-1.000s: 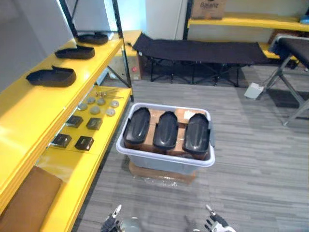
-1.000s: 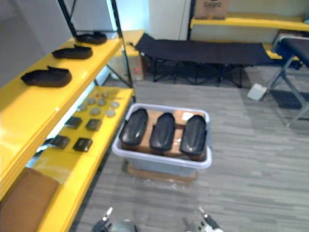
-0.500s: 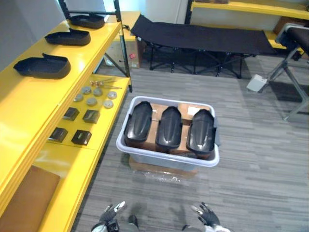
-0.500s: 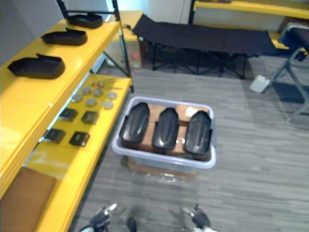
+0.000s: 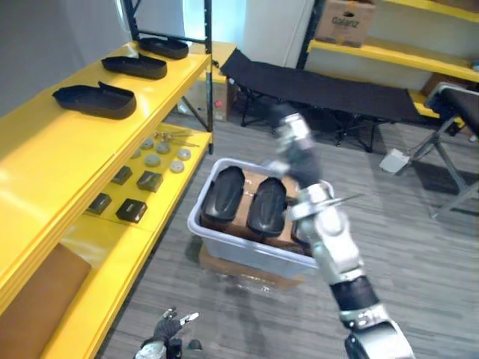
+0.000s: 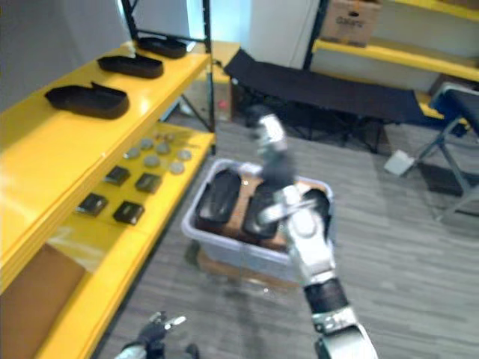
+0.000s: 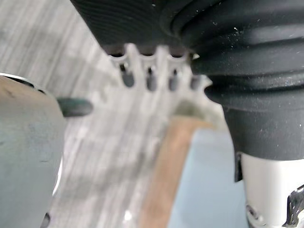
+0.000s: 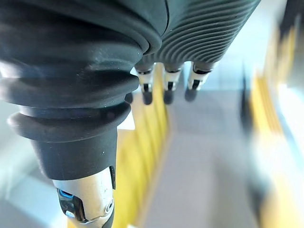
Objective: Walk over and take plastic housings, then place them on the shelf
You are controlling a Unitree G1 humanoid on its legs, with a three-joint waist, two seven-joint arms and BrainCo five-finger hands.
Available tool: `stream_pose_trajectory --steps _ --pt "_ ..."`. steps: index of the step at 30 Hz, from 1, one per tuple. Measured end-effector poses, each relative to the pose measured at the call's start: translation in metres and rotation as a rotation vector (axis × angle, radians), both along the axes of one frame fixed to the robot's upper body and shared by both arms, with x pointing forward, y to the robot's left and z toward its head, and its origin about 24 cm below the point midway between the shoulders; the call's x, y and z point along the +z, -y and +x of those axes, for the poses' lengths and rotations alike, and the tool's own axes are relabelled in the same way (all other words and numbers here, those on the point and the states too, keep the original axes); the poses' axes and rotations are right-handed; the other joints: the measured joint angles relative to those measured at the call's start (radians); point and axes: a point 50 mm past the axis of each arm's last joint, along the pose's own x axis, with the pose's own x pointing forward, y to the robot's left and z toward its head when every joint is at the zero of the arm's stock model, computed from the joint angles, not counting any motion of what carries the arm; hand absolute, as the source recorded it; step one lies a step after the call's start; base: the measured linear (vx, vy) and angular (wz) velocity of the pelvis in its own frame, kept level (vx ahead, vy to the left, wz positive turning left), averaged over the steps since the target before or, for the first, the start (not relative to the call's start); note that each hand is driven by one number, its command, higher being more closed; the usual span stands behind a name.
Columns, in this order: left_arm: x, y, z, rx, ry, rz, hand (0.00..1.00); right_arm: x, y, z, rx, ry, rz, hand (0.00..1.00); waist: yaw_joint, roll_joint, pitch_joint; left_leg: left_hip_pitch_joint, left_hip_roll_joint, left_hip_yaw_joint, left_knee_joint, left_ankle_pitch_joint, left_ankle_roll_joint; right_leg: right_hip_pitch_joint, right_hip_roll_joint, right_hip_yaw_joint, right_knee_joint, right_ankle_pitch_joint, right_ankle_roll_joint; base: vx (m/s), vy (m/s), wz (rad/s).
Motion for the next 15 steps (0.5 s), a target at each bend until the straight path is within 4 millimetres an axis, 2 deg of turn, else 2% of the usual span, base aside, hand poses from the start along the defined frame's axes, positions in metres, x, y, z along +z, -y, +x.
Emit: stream_pose_trajectory --steps 1,2,3,4,6,7,8,10,12,15 --pt "0.000 0.001 0.000 -0.005 0.002 -0.002 0.00 -0.017 0.016 -0.001 -0.053 -0.087 -0.014 0.00 -0.005 0.009 0.007 -0.004 0.000 0.006 0.000 0.000 0.000 -0.008 0.000 0.011 -0.003 -0.003 0.002 -0.09 -0.002 -0.23" --pt "0.000 0.002 0.001 -0.010 0.004 -0.004 0.00 -0.025 0.023 -0.001 -0.076 -0.126 -0.018 0.00 -0.013 0.012 0.011 -0.008 0.000 0.005 0.000 0.001 0.002 -0.012 0.001 0.012 -0.003 -0.004 0.003 -0.08 -0.007 -0.11" --pt "0.000 0.003 0.001 -0.017 0.011 -0.008 0.00 -0.039 0.039 -0.001 -0.143 -0.199 -0.023 0.00 -0.026 0.023 0.022 -0.024 0.002 0.002 0.000 0.004 0.006 -0.030 0.002 0.012 0.001 -0.013 0.004 -0.08 -0.007 -0.02" --pt "0.001 0.004 0.003 -0.023 0.021 -0.012 0.00 -0.043 0.047 -0.001 -0.180 -0.226 -0.030 0.00 -0.027 0.025 0.036 -0.039 0.005 0.001 0.001 0.006 0.006 -0.044 0.003 0.015 0.006 -0.013 0.007 -0.11 -0.012 0.03" --pt "0.008 0.005 0.014 -0.043 0.076 -0.009 0.00 -0.054 0.088 -0.001 -0.329 -0.310 -0.046 0.00 -0.027 0.039 0.090 -0.105 0.018 -0.016 0.005 0.031 0.010 -0.115 0.011 0.014 0.025 -0.015 0.015 -0.13 -0.026 0.12" --pt "0.010 0.003 0.017 -0.041 0.091 -0.006 0.00 -0.055 0.097 -0.001 -0.368 -0.324 -0.044 0.00 -0.025 0.038 0.107 -0.121 0.022 -0.023 0.005 0.039 0.008 -0.127 0.017 0.013 0.026 -0.012 0.018 -0.10 -0.057 0.20" --pt "0.014 -0.002 0.023 -0.039 0.121 0.012 0.00 -0.053 0.111 0.003 -0.428 -0.339 -0.022 0.00 -0.023 0.026 0.140 -0.149 0.033 -0.029 0.005 0.050 0.006 -0.149 0.031 0.008 0.028 -0.002 0.015 -0.08 -0.088 0.11" --pt "0.022 -0.014 0.033 -0.039 0.158 0.046 0.00 -0.037 0.123 0.014 -0.472 -0.306 0.036 0.00 -0.020 0.004 0.200 -0.190 0.051 -0.040 0.028 0.058 0.003 -0.173 0.043 0.003 0.023 0.020 0.002 -0.05 -0.062 0.14" --pt "0.035 -0.022 0.057 -0.030 0.233 0.066 0.00 -0.001 0.145 0.022 -0.535 -0.205 0.077 0.00 -0.010 -0.025 0.282 -0.278 0.067 -0.071 0.114 0.040 -0.001 -0.206 0.058 -0.014 0.028 0.035 -0.007 -0.06 -0.042 0.28" --pt "0.043 -0.018 0.073 -0.039 0.286 0.058 0.00 0.029 0.160 0.030 -0.601 -0.148 0.096 0.00 0.011 -0.017 0.301 -0.373 0.075 -0.087 0.207 0.006 -0.001 -0.255 0.061 -0.008 0.039 0.042 -0.009 0.01 0.018 0.13"
